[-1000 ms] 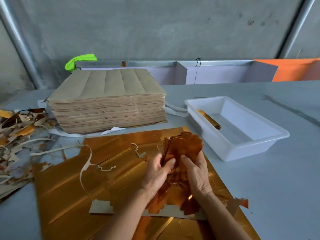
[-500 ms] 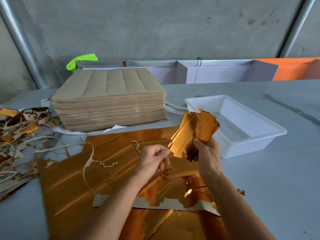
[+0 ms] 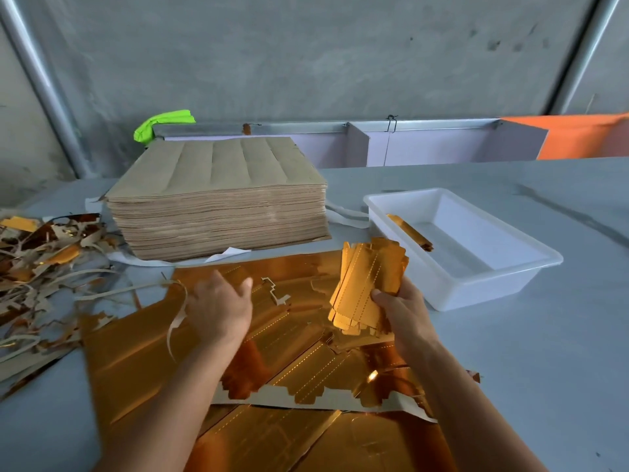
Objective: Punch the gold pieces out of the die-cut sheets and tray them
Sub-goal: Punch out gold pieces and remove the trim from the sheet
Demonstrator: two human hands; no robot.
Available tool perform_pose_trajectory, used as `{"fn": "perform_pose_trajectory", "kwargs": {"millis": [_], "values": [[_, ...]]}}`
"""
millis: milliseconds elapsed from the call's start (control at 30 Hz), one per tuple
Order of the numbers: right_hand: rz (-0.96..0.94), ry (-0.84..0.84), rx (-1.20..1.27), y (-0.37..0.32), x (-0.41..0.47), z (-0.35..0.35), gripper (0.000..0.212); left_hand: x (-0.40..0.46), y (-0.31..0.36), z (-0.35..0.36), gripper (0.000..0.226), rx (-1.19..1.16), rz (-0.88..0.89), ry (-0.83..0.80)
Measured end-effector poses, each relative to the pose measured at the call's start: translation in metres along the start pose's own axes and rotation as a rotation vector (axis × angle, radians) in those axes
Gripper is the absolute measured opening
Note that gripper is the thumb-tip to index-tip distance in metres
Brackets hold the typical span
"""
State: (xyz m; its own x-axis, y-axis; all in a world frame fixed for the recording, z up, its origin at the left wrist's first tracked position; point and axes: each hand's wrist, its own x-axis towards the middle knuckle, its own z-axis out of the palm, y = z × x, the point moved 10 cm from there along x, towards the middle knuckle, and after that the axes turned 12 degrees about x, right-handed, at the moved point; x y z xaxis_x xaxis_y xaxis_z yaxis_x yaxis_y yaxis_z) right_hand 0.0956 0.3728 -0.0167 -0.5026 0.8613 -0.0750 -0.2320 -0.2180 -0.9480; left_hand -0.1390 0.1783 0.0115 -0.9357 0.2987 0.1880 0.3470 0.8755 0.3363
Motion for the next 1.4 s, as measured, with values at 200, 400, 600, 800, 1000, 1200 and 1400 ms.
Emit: {"fn": "perform_pose_trajectory", "kwargs": {"millis": [200,400,600,800,1000,1200,1400], "values": [[0.015,-0.130,-0.012,0.004,-0.011,0.044,0.026,-0.071,0.096,0.037,0.075,-0.809,0.187,-0.555],[-0.220,-0.179,-0.481,-0.023,-0.013,0.055,0.031,-0.080,0.103,0.057,0.027,-1.041,0.158,-0.615],[-0.659,-0.419,-1.268,-0.049,-0.027,0.094,0.040,-0.068,0.116,-0.031,0.091,-0.392,0.715,0.184],[-0.548,-0.414,-1.164,-0.039,-0.014,0.078,0.032,-0.070,0.113,-0.015,0.019,-0.304,0.886,0.028],[-0.337,-0.440,-1.027,-0.003,-0.011,0.062,0.023,-0.060,0.106,0.005,0.019,-0.213,0.822,-0.040],[-0.341,-0.279,-0.859,-0.015,-0.003,0.050,0.023,-0.040,0.093,-0.001,0.044,-0.434,0.606,-0.058],[0.114,-0.108,0.096,0.018,-0.008,0.029,0.019,-0.056,0.084,0.052,0.045,-1.057,-0.002,-0.597]]}}
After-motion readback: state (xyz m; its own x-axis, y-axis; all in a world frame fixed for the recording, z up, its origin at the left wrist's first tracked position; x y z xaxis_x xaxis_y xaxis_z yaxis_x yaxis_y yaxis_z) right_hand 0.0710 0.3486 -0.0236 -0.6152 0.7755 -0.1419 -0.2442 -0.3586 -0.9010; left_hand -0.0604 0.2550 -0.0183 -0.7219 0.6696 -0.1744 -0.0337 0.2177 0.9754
